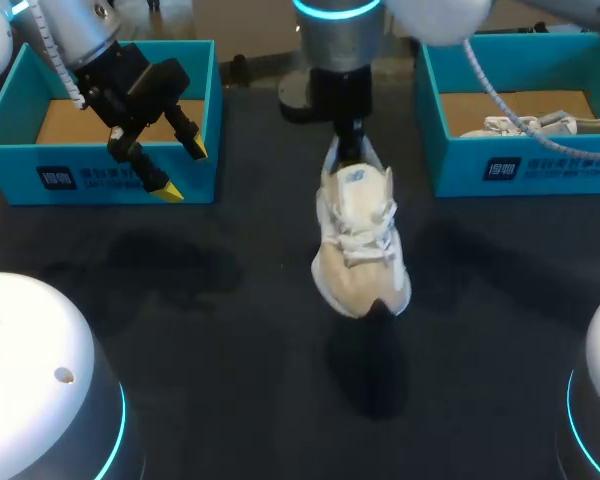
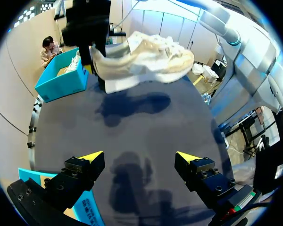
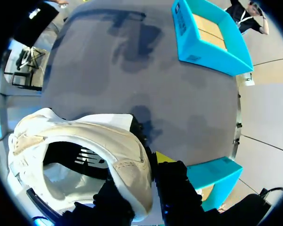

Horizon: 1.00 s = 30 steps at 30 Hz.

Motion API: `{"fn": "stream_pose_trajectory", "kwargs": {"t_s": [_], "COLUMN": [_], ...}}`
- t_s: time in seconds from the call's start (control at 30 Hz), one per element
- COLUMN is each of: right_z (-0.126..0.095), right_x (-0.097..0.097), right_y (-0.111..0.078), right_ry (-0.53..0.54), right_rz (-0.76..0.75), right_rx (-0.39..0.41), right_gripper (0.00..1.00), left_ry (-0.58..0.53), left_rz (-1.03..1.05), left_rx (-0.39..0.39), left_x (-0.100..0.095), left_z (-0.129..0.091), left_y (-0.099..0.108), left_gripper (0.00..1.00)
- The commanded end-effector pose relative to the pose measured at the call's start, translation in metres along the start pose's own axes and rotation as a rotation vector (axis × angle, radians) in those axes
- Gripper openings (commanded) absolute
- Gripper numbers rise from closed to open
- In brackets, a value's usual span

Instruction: Take the shoe out of the shoebox, open the shoe tongue, remove and reinsert the insole, then place the shoe into the shoebox

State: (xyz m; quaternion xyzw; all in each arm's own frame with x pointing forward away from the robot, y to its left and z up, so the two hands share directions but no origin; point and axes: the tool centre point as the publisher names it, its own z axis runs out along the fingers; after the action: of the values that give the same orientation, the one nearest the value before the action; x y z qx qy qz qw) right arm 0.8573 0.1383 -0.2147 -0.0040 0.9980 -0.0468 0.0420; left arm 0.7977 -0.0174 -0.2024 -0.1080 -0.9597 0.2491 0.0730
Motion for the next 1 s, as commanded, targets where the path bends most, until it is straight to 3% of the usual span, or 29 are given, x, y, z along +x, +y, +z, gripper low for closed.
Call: {"fn": "stream_pose_trajectory", "kwargs": {"t_s": [0.03,0.4,1.0], "right_z": [-0.035,-0.062,-0.062], "right_x": [-0.007,-0.027,-0.027], "right_y": [-0.014,-0.025,-0.025], "right_ry": [0.003,-0.063,-0.063], "right_rz": [-0.004,-0.032,-0.032], "right_rx": [0.009,0.045,0.045], "right_gripper": [0.0,0.0,0.0], "left_ry": [0.001,0.001,0.001], "left_rz": [0.0,0.0,0.0], "left_rx": [-0.003,-0.003,-0.003], "left_x": [0.0,0.0,0.0], "left_z": [0.0,0.0,0.0], "left_y": [0.0,0.0,0.0], "left_gripper": [1.0,1.0,1.0]}}
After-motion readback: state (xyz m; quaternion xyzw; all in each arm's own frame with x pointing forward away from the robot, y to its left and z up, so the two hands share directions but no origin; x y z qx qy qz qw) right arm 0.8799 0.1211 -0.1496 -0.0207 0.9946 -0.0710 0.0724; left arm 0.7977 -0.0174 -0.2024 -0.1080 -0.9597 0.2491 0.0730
